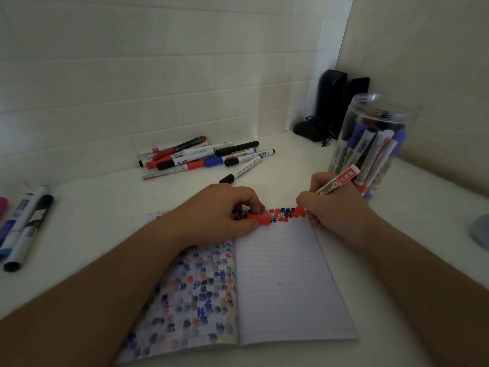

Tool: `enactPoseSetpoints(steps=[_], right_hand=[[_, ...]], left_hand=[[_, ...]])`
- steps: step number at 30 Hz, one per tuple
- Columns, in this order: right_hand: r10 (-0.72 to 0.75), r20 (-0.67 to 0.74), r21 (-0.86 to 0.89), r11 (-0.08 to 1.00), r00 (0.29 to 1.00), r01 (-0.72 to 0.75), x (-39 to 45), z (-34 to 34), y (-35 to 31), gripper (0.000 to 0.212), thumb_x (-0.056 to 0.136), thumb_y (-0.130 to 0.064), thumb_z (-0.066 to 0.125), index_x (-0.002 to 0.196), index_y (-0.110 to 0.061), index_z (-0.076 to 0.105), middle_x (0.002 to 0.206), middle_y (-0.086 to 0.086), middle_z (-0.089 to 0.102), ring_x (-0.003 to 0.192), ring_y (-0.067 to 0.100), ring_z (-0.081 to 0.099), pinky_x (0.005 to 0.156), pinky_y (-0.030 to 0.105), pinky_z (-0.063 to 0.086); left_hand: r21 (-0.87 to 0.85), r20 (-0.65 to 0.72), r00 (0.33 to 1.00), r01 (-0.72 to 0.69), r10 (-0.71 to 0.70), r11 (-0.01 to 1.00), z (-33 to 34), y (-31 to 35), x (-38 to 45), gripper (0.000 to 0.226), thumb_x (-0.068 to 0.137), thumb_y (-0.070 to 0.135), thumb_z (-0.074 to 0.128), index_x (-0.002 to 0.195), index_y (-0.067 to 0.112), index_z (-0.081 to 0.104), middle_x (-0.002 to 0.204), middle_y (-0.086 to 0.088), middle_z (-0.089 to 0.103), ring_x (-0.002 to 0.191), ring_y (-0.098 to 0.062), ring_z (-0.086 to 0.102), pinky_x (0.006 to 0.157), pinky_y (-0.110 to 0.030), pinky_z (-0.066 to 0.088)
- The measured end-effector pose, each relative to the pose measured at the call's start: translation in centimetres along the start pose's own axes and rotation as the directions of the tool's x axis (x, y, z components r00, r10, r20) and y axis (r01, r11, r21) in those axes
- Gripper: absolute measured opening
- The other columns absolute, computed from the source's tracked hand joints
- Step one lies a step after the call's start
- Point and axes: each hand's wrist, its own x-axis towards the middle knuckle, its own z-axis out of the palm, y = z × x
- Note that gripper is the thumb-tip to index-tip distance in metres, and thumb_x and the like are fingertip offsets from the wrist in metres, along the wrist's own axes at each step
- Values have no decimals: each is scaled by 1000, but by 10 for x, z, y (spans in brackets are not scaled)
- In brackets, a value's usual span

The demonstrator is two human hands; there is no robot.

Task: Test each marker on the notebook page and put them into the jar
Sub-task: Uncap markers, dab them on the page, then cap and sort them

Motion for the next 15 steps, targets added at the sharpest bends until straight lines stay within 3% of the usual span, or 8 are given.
enactPoseSetpoints(steps=[4, 8, 13, 15], right_hand=[[-2, 0, -8, 1000, 1000, 2, 0, 1, -1, 28, 81, -6, 71, 67, -12, 48, 57, 11, 61, 50, 21, 56, 49, 28, 48], [-32, 6, -72, 997, 999, 33, -2, 2, -2, 28, 78, -11, 74, 65, -14, 48, 67, 26, 61, 56, 24, 55, 54, 33, 48], [-71, -25, -163, 984, 997, 66, -2, 3, -2, 36, 77, -13, 72, 62, -19, 40, 53, -4, 43, 53, 11, 42, 51, 24, 39], [-72, -25, -157, 985, 997, 67, -1, 3, -2, 36, 78, -13, 72, 62, -19, 40, 52, -8, 41, 52, 10, 40, 50, 22, 38]], left_hand=[[-24, 0, 1000, 3, -3, 1000, 0, 0, 0, 22, 91, 46, 70, 112, 41, 65, 114, 31, 67, 107, 10, 59, 97, -27, 53], [-18, -2, 1000, 0, 0, 1000, 0, 0, 0, 20, 91, 45, 69, 110, 42, 65, 114, 30, 67, 105, 9, 60, 96, -28, 53], [-10, 0, 1000, -3, 3, 1000, 1, 0, 0, 19, 91, 45, 69, 109, 41, 65, 114, 31, 66, 104, 9, 60, 95, -28, 54], [-11, 0, 1000, -3, 3, 1000, 1, 1, 0, 19, 91, 45, 70, 109, 41, 65, 114, 33, 66, 104, 10, 60, 95, -27, 53]])
